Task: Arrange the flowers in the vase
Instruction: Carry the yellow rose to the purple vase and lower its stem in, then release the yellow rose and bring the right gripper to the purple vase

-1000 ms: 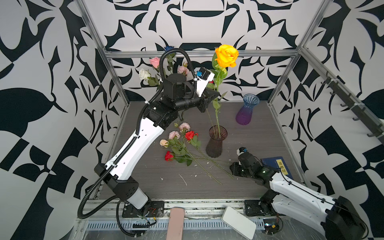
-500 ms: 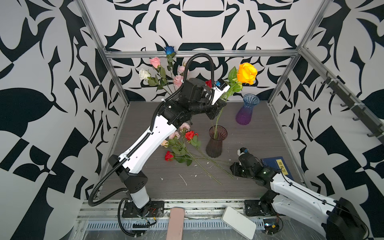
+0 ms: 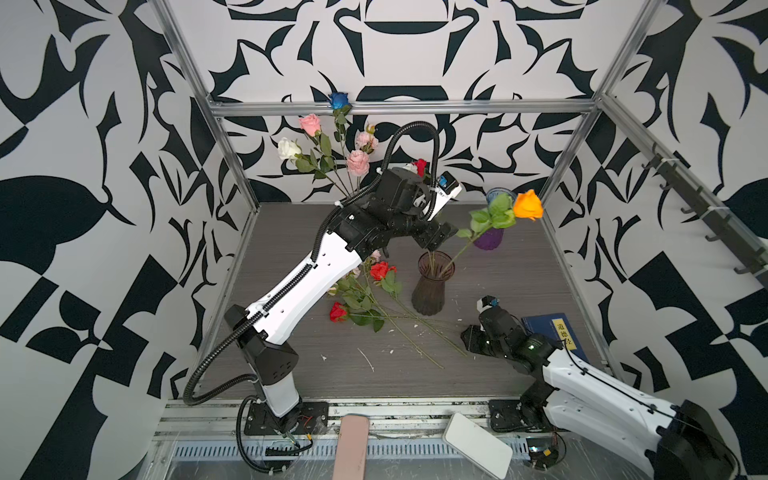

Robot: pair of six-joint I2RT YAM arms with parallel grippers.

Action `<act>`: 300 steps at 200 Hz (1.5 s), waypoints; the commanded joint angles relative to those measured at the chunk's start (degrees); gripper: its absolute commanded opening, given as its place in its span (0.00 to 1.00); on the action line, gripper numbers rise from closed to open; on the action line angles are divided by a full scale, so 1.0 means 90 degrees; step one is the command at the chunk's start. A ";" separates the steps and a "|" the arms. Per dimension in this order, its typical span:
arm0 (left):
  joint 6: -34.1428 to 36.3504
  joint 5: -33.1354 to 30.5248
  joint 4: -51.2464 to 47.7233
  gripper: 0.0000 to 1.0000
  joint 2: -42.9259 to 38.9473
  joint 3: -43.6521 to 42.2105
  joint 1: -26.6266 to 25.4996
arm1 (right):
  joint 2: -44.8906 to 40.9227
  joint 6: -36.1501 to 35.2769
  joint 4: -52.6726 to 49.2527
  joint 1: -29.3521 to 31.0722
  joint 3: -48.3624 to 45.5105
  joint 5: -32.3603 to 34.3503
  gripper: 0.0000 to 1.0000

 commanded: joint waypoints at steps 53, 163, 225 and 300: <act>-0.0695 0.0302 0.0639 0.71 -0.0903 -0.1040 0.0328 | 0.0456 0.0114 0.0472 -0.0032 0.0016 -0.0040 0.29; -0.2474 0.1743 0.2239 0.64 -0.1840 -0.2559 0.1546 | 0.0319 -0.1814 -0.1082 -0.1432 0.3209 -0.0299 0.23; -0.3892 0.2395 0.3558 0.60 -0.2509 -0.3656 0.2687 | 0.1663 -0.1627 -0.0837 -0.2702 0.5650 -0.2197 0.12; -0.3999 0.2509 0.3619 0.63 -0.3041 -0.4016 0.2934 | 0.3561 -0.1356 -0.0543 -0.2732 0.7572 -0.3112 0.05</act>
